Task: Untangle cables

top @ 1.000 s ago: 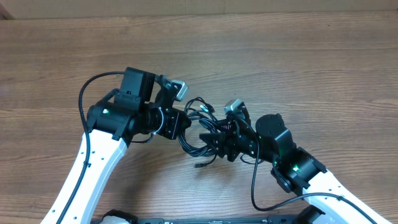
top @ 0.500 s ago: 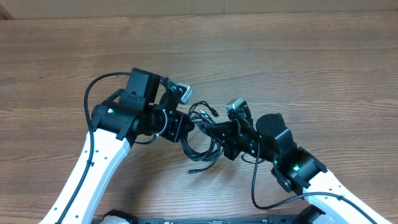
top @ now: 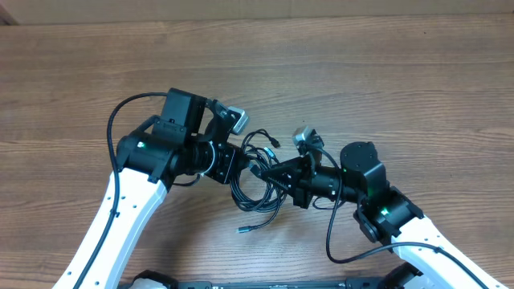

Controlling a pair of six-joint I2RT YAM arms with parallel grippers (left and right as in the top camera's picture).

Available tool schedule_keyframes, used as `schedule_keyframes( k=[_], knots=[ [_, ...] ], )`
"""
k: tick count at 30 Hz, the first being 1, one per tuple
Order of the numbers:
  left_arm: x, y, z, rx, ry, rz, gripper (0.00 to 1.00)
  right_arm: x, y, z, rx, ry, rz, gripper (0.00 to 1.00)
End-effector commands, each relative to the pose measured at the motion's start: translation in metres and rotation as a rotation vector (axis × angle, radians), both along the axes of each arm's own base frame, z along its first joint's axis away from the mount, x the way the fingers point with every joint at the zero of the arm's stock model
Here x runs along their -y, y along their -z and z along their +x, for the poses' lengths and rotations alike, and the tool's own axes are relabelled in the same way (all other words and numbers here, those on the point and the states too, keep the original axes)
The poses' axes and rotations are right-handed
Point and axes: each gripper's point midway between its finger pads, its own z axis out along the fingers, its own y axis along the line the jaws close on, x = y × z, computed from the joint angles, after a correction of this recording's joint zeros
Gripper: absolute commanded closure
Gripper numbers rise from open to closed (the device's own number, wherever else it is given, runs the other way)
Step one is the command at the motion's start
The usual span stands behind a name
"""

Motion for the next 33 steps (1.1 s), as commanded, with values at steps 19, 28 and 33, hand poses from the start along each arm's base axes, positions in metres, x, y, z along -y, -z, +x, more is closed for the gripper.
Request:
schedule_keyframes(
  k=[19,28,33],
  knots=[
    [-0.008,0.036,0.043,-0.052,-0.179,0.116,0.96,0.002,-0.049,-0.061,0.004,-0.392,0.172,0.92],
    [-0.02,0.038,0.042,-0.072,-0.202,0.137,0.96,0.018,0.006,0.002,-0.149,0.036,-0.016,0.17],
    [-0.022,0.039,0.041,-0.079,-0.21,0.143,0.96,0.024,0.015,0.012,-0.163,0.106,-0.053,0.18]
  ],
)
